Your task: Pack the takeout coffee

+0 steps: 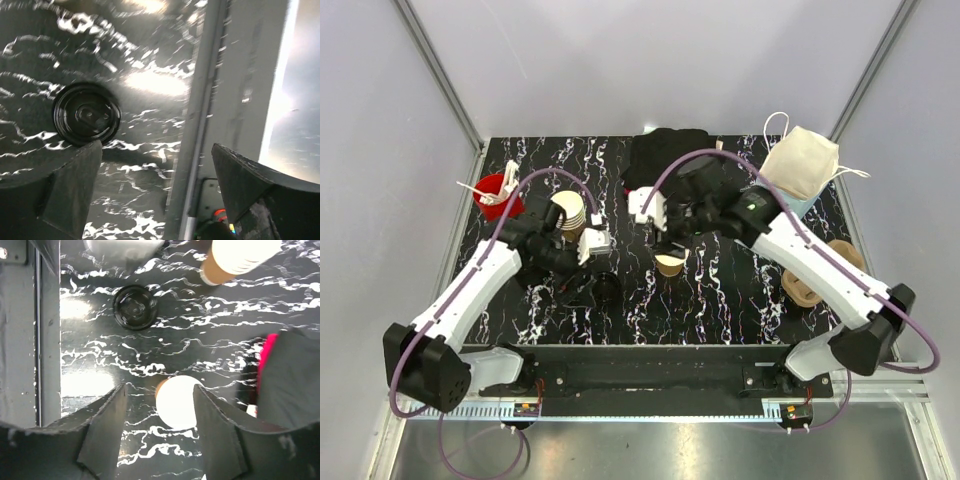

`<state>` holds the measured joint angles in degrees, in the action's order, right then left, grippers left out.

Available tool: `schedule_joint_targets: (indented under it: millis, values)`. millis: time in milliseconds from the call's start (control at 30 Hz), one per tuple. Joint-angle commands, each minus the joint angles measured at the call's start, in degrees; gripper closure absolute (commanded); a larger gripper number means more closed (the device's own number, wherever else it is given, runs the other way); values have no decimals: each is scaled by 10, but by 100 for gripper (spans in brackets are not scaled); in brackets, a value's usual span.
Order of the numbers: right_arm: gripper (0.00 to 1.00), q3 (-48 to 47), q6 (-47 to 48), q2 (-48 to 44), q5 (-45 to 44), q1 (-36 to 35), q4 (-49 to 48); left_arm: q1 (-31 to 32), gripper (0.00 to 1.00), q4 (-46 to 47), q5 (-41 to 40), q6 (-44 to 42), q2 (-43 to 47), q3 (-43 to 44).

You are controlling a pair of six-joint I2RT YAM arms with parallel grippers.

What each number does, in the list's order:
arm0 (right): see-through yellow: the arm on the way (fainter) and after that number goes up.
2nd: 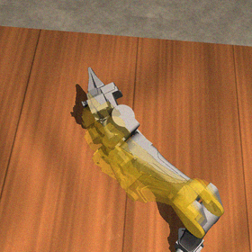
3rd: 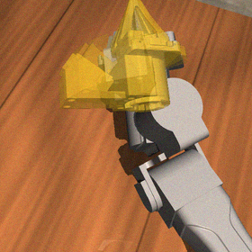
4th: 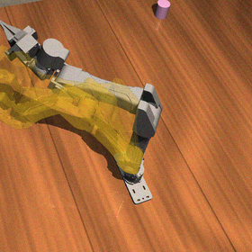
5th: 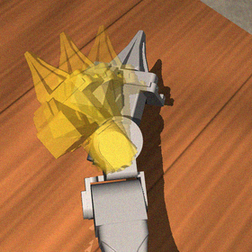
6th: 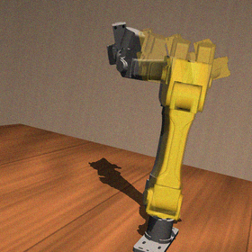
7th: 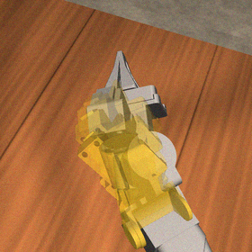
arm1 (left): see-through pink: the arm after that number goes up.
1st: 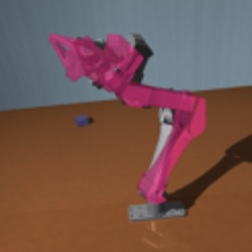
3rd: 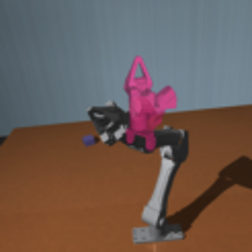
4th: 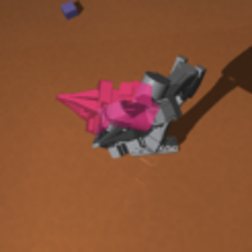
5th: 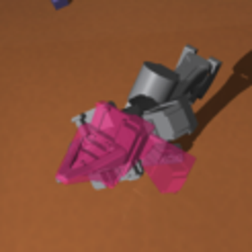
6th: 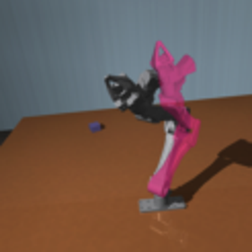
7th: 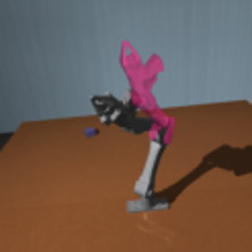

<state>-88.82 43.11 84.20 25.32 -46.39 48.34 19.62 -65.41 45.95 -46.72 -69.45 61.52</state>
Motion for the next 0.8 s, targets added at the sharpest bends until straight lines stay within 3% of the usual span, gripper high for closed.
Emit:
schedule_joint_targets:
  millis: [0, 167, 333, 767]
  values:
    - [36, -42, -16, -48, 53, 17, 18, 39, 3, 162, -119, 72, 19, -48]
    - [29, -27, -16, -76, 60, 39, 22, 112, 1, 272, -270, 84, 18, -134]
    - [27, -15, -15, -93, 53, 54, 19, 181, 1, 357, -383, 118, -12, -164]
    - [26, 8, -20, -120, 42, 68, 1, 243, 3, 367, -440, 225, -168, -83]
